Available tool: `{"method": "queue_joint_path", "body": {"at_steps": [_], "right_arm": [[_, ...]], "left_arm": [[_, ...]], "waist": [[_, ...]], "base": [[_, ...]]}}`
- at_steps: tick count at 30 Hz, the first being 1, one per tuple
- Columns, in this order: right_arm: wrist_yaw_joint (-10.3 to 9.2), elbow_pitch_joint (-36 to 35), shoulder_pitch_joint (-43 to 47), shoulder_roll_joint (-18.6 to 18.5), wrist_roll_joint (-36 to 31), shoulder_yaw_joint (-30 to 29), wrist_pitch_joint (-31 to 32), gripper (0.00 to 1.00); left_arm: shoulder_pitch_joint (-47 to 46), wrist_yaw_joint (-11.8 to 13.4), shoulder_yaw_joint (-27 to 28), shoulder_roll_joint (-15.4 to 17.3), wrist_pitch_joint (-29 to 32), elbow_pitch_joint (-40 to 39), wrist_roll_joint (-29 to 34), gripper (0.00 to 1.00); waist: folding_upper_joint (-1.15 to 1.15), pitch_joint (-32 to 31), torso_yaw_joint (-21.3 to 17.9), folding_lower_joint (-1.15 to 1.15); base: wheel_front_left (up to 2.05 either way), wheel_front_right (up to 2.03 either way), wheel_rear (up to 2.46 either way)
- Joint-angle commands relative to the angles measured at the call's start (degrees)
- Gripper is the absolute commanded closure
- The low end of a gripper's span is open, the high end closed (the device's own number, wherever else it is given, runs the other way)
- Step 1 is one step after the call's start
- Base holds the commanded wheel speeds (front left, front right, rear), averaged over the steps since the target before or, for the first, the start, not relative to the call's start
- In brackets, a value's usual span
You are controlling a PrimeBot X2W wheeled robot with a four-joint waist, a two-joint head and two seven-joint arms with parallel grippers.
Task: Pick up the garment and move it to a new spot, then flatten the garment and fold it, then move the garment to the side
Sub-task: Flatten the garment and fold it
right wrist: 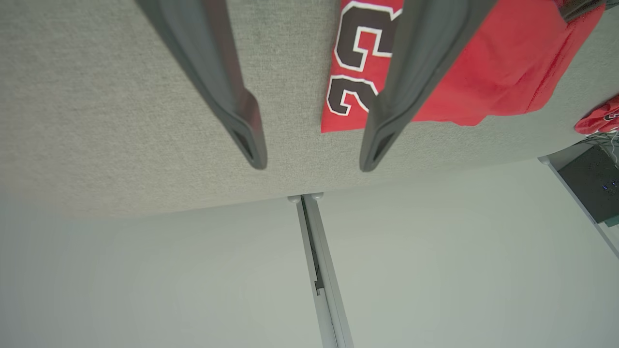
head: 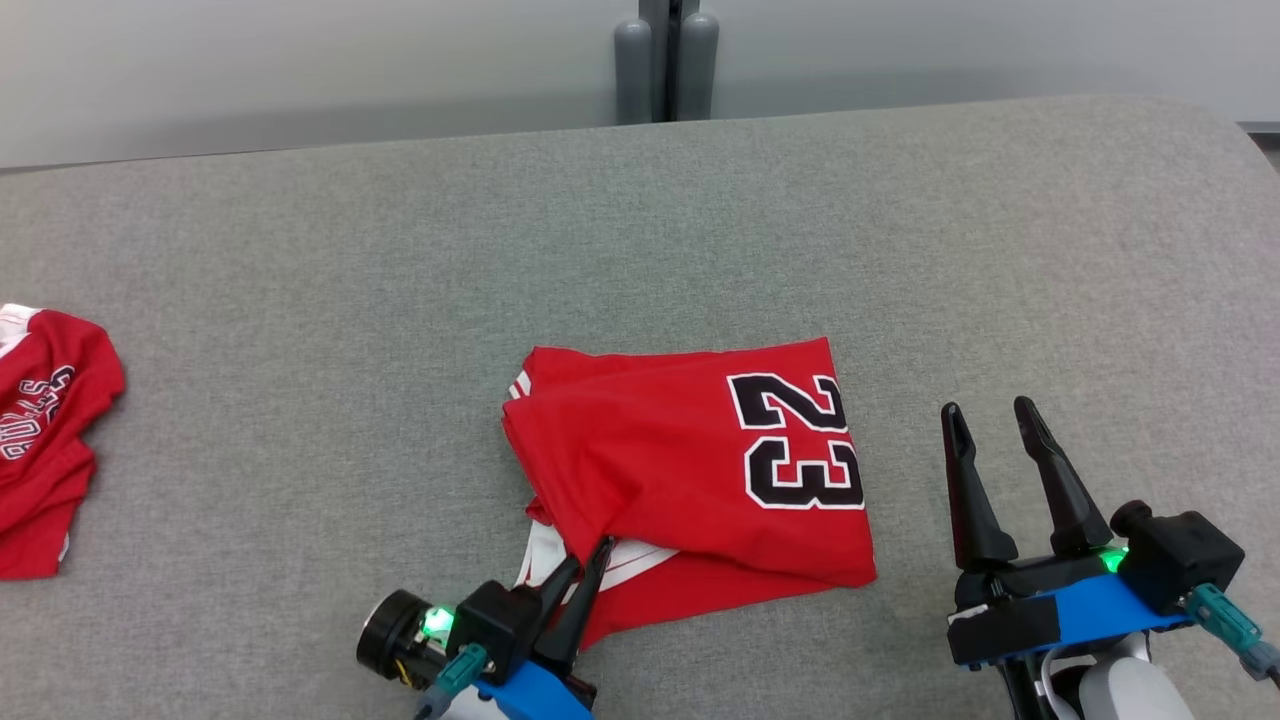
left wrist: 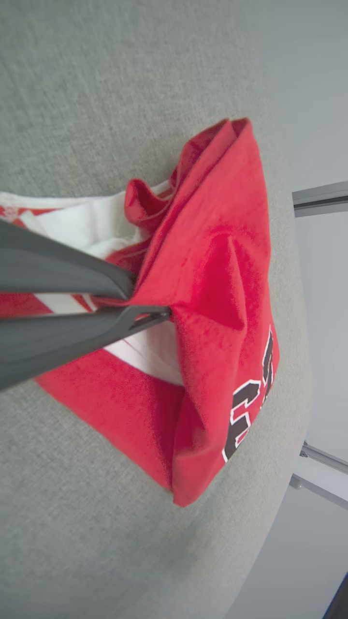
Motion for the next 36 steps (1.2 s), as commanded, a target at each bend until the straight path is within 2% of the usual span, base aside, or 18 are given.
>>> {"method": "queue_joint_path", "body": {"at_steps": [1,8,9,10,15,22,29,36], "right_arm": [[0.01,0.28,0.45,-0.01,-0.35,-0.29,-0.16,0.00],[0.01,1.22,0.95,-0.02,-0.36,-0.63,-0.16,0.00],[0.01,1.44,0.99,-0.03,-0.26,-0.54,-0.16,0.00],[0.01,1.67,1.04,-0.02,-0.20,-0.31,-0.16,0.00],[0.01,2.46,1.48,-0.04,-0.05,0.02,-0.16,0.00],[0.01,2.50,2.35,-0.11,-0.62,-1.93,-0.16,0.00],[0.01,1.90,2.68,-0.10,-1.06,-2.92,-0.16,0.00],[0.01,1.44,2.81,-0.11,-1.17,-3.07,-0.16,0.00]], "left_arm": [[1.55,-0.05,0.07,0.63,-0.24,-0.75,-0.53,1.00],[3.99,0.47,-0.40,2.41,1.00,-3.48,-1.95,1.00],[4.04,0.68,-0.31,2.55,1.09,-3.53,-1.92,0.81],[4.06,0.94,-0.18,2.56,1.05,-3.58,-1.92,0.00],[4.74,1.54,0.54,2.36,0.84,-3.99,-3.00,0.00],[6.85,3.71,4.28,3.41,0.05,-7.87,-4.80,0.00],[8.89,8.01,14.84,4.20,-0.21,-16.92,-4.89,0.00],[11.05,9.59,24.32,3.74,-0.23,-21.80,-2.47,0.00]], "waist": [[0.00,-0.37,0.52,0.00],[0.00,-1.39,2.13,0.00],[0.00,-1.55,2.29,0.00],[0.00,-1.73,2.39,0.00],[0.00,-2.62,2.57,0.00],[0.00,-3.95,3.24,0.00],[0.00,-4.78,3.97,0.00],[0.00,-5.16,4.28,0.00]], "base": [[0.00,0.00,0.00],[0.00,0.00,0.00],[0.00,0.00,0.00],[0.00,0.00,0.00],[0.00,0.00,0.00],[0.00,0.00,0.00],[0.00,0.00,0.00],[0.00,0.00,0.00]]}}
